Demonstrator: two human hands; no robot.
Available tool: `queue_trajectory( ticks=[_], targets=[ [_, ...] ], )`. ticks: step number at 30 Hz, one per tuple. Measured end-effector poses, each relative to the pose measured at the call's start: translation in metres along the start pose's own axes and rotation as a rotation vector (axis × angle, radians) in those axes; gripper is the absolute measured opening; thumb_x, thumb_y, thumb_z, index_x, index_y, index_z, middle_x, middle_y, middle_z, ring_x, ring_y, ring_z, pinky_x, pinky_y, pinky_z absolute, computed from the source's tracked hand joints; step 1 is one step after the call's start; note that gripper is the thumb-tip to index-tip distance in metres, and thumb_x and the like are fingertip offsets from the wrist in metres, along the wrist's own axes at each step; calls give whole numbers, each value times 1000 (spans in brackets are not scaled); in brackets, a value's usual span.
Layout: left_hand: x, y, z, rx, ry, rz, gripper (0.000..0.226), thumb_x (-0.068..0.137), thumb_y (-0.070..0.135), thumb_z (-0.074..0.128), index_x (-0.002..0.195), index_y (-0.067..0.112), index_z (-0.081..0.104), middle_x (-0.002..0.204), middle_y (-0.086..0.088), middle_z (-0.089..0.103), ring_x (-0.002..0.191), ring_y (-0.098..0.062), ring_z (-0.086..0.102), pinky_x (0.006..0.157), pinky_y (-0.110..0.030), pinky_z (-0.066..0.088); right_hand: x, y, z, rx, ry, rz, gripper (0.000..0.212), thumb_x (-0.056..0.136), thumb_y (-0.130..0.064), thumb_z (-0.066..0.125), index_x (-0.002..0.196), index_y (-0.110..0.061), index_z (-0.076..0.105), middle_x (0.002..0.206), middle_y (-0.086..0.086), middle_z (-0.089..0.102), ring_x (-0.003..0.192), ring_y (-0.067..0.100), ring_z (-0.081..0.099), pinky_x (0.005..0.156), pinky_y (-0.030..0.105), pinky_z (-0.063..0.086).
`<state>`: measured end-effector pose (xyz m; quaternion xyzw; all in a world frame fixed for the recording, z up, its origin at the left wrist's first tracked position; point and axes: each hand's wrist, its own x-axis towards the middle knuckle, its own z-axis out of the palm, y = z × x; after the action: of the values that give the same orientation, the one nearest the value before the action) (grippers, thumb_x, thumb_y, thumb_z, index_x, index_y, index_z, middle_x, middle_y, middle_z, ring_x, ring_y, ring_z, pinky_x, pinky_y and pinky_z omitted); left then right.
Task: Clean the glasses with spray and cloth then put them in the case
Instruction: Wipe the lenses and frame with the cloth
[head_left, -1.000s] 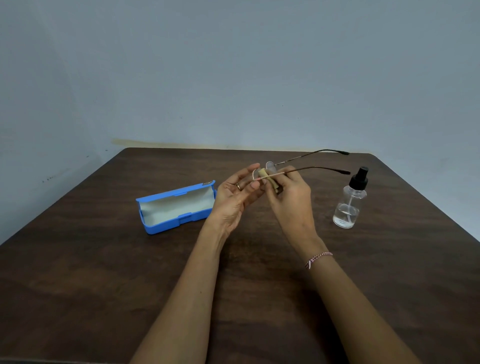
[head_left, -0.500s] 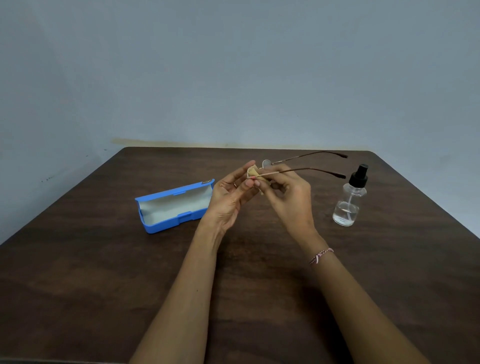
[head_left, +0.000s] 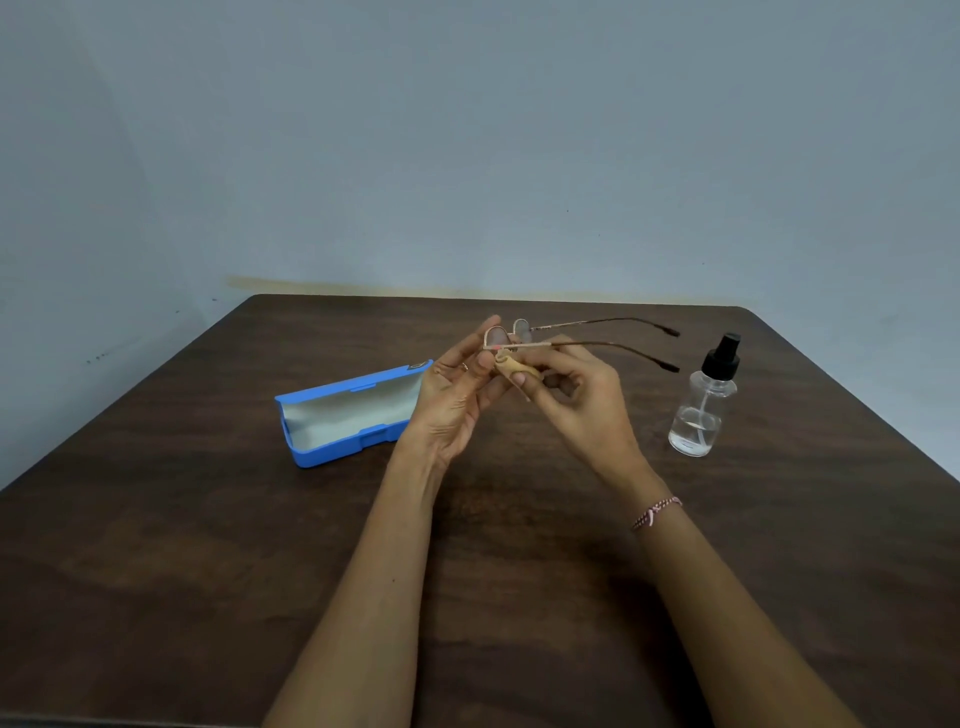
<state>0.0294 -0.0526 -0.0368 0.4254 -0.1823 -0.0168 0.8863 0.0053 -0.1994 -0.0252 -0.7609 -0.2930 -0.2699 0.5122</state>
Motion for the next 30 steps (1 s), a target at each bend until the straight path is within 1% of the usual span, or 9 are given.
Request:
queue_trajectory(
  ticks=[3,7,11,13,15,18,21,25,30],
  targets=[
    [-2,-1,3,53,-8,-22,41,56,22,82,96,20,75,97,-1,73,92,-16,69,71,-26,57,1,-5,1,160,64,131,19,85,-6,67,100,-18,69,97,4,65,90,13,64,78,25,53],
    [-4,-5,9,118,42,-77,30,79,-6,58,104,10,63,88,0,74,86,-15,70,72,-30,59,5,-8,0,549,99,404,22,84,-1,62,106,-1,65,104,14,66,97,17,63,86,26,52],
    [-4,-3,9,128,32,-61,29,81,-8,55,101,12,62,86,2,74,85,-12,70,72,-29,59,6,-6,-3,941,44,506,34,75,-5,61,106,7,60,106,16,66,96,19,65,86,25,53],
    [-4,-4,10,110,14,-45,35,68,1,68,101,10,63,87,1,74,86,-13,70,72,-30,59,5,-4,-5,836,19,433,28,79,-5,63,106,3,62,105,13,66,99,19,63,89,28,52],
    [-3,-6,9,114,6,-56,44,55,11,76,98,8,66,88,-2,74,86,-16,70,73,-31,59,5,-4,-6,513,27,249,19,85,-1,61,104,1,64,104,13,63,99,17,60,88,29,50],
    [-3,-7,6,150,-21,-64,28,62,9,74,90,14,75,89,-3,74,86,-15,69,75,-30,57,6,-3,-7,147,62,4,20,87,5,58,101,-6,66,98,11,59,93,13,60,80,23,49],
    [-4,-7,7,154,-36,-69,32,69,3,66,99,12,72,94,-3,73,91,-15,69,77,-30,57,5,0,-7,-80,99,-57,25,87,6,56,104,-9,67,98,4,56,91,9,58,77,16,46],
    [-5,-5,11,158,-60,-87,53,70,0,66,121,13,59,102,-5,71,95,-17,67,83,-31,57,4,0,-9,-135,114,-72,33,86,12,53,107,-11,66,98,5,54,91,2,54,78,10,42],
    [-5,-2,10,145,-72,-74,54,69,-1,65,120,15,58,101,-2,72,96,-14,68,76,-26,56,4,-6,-7,-142,91,-90,37,84,15,53,105,-11,68,98,5,49,91,-3,48,79,8,39]
  ],
)
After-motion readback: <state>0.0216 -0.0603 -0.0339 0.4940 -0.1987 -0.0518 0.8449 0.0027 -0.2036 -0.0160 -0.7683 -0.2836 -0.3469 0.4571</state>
